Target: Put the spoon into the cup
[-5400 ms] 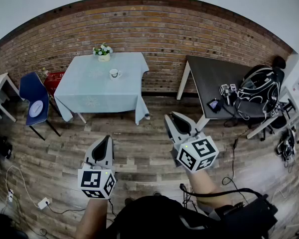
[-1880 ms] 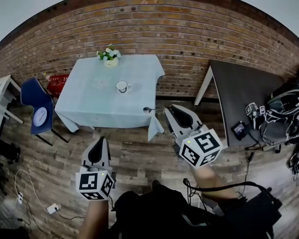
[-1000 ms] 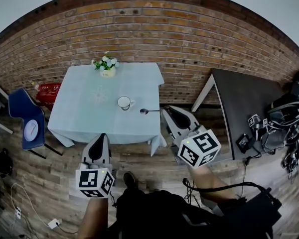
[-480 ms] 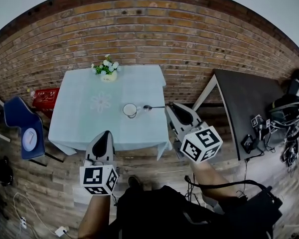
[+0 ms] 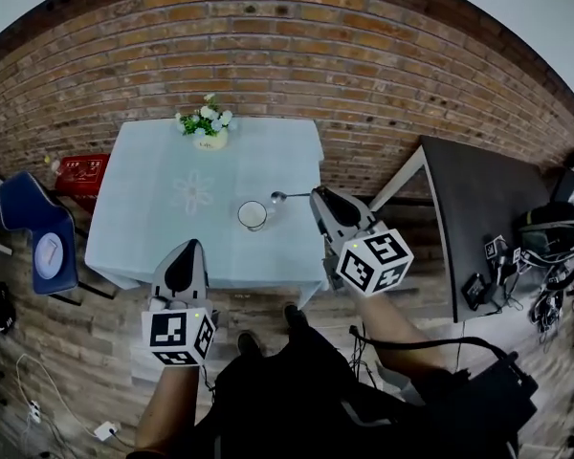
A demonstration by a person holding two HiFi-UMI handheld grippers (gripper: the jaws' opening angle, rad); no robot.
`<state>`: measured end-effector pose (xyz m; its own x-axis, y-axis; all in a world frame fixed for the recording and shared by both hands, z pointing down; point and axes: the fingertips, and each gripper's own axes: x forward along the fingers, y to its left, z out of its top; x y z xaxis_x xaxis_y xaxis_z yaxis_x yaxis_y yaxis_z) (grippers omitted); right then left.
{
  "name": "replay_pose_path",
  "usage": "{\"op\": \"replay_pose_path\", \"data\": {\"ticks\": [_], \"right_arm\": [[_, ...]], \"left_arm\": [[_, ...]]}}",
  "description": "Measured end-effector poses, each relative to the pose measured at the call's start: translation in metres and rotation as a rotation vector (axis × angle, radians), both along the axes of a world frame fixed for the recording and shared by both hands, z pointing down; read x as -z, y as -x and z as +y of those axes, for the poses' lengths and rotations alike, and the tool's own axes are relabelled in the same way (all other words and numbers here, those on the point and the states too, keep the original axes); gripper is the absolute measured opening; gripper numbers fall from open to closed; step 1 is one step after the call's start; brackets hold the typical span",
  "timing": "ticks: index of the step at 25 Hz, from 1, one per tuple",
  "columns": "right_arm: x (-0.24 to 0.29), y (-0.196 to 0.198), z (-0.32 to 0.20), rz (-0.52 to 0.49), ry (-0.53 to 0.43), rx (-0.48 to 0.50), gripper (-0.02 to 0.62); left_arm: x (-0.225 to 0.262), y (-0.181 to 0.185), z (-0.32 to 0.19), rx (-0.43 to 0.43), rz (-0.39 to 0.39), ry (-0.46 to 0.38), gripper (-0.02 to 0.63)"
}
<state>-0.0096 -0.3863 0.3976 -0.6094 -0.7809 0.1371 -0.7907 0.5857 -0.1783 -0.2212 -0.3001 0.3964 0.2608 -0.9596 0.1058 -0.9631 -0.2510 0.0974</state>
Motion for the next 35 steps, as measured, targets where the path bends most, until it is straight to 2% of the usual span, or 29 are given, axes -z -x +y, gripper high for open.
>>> {"op": "replay_pose_path", "data": {"ticks": [4, 7, 10, 24, 35], "right_arm": [[-0.016, 0.005, -0.026, -0.004, 0.039, 0.069, 0.055], [-0.028, 0.010, -0.046, -0.004, 0.065, 0.116, 0.055], [-0.041, 0.018, -0.063, 0.014, 0.076, 0.166, 0.055], [-0.135, 0.062, -0.086, 0.111, 0.189, 0.345, 0.055], [-0.192, 0.088, -0.087, 0.176, 0.273, 0.415, 0.055]], "left_arm": [[-0.007, 0.001, -0.017, 0.057, -0.002, 0.040, 0.009], [-0.012, 0.003, -0.022, 0.135, -0.021, 0.045, 0.009], [-0.019, 0.002, -0.025, 0.192, 0.003, 0.057, 0.009], [-0.036, 0.003, -0.012, 0.343, -0.004, 0.075, 0.010], [-0.044, 0.007, 0.002, 0.427, 0.018, 0.119, 0.009]]}}
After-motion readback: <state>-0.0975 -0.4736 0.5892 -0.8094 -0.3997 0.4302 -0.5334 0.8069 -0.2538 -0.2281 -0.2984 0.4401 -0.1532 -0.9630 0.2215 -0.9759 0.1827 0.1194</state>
